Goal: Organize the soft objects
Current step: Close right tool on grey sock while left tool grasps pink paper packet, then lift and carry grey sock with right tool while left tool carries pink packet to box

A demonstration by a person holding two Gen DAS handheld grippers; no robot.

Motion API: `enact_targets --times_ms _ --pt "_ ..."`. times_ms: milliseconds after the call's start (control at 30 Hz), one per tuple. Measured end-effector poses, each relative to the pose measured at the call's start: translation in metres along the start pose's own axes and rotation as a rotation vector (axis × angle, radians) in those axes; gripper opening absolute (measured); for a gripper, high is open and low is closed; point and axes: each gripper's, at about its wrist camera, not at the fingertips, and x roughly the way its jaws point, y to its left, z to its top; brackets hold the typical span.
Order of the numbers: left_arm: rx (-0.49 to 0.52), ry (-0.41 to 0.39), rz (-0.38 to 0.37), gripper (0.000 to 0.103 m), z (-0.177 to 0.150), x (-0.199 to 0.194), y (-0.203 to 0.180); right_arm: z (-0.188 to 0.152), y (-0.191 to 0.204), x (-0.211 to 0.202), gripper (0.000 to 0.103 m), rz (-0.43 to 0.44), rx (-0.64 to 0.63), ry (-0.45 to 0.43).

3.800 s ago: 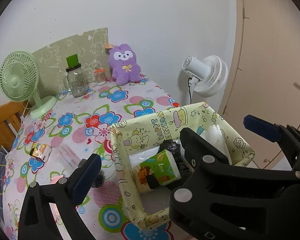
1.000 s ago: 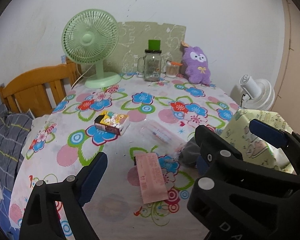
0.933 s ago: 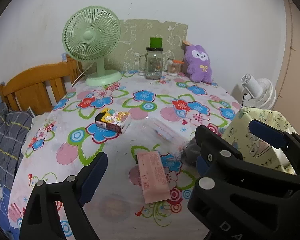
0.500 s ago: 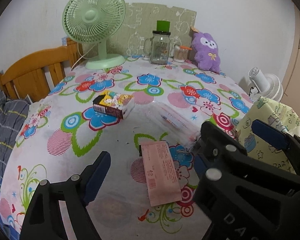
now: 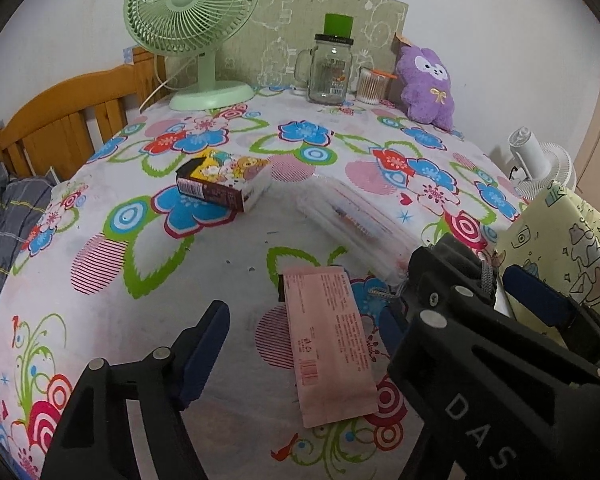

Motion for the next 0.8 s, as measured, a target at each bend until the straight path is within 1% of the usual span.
enact_targets --times_ms 67,133,267,400,500,567,633,667,733,800 --pt "-0.007 0.009 -0.003 0.077 -0.001 0.003 0.000 -0.001 -0.001 0.004 0.080 -0.004 0.002 0.012" --pt "-0.007 0.018 -0.008 0.072 -0.001 0.006 0.000 -0.001 -0.001 0.007 0.080 -0.008 0.006 0.024" --pt "0.004 0.018 -0.002 0.069 -0.002 0.008 -0.002 -0.001 -0.002 0.015 0.080 -0.017 0.009 0.045" --pt "0.021 0.013 0.026 0.063 -0.003 0.009 -0.004 -0.002 -0.002 0.021 0.080 -0.019 -0.001 0.068" --pt "0.035 0.009 0.058 0.053 -0.003 0.010 -0.004 -0.002 -0.001 0.026 0.080 -0.017 -0.007 0.084" --pt "0.045 0.006 0.064 0.052 -0.003 0.011 -0.004 -0.002 0.000 0.028 0.079 -0.014 -0.021 0.094" --pt "0.049 0.005 0.064 0.049 -0.003 0.011 -0.004 -0.002 0.001 0.029 0.070 -0.008 -0.031 0.098" --pt "0.051 0.006 0.061 0.048 -0.003 0.010 -0.004 -0.002 0.002 0.029 0.068 -0.003 -0.036 0.101" --pt "0.054 0.005 0.059 0.043 -0.003 0.010 -0.004 -0.002 0.002 0.029 0.067 0.002 -0.046 0.104" --pt "0.059 0.005 0.058 0.041 -0.003 0.010 -0.005 -0.002 0.002 0.029 0.063 0.005 -0.049 0.107"
